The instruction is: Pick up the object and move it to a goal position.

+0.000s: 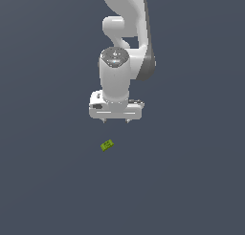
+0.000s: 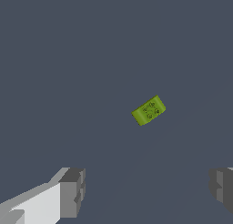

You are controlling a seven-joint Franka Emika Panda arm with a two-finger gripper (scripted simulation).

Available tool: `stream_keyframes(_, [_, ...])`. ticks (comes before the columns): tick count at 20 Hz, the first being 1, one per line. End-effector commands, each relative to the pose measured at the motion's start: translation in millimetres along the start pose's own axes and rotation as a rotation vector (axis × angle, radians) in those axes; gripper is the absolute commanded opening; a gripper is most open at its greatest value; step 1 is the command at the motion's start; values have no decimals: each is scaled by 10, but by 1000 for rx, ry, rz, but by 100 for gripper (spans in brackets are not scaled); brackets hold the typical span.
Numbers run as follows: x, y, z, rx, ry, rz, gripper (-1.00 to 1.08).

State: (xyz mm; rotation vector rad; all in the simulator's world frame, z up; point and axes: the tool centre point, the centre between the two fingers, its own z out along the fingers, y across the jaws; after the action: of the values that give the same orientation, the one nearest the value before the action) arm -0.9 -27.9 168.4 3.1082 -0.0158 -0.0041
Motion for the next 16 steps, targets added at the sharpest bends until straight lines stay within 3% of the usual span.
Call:
stream_keyframes(1, [0,0,0,0,0,0,100])
stream_keyframes(10, [-12,-183,-79,-11,7,-82,100])
stream_keyframes(16, [-3,-167,-59,-9,7,-62,100])
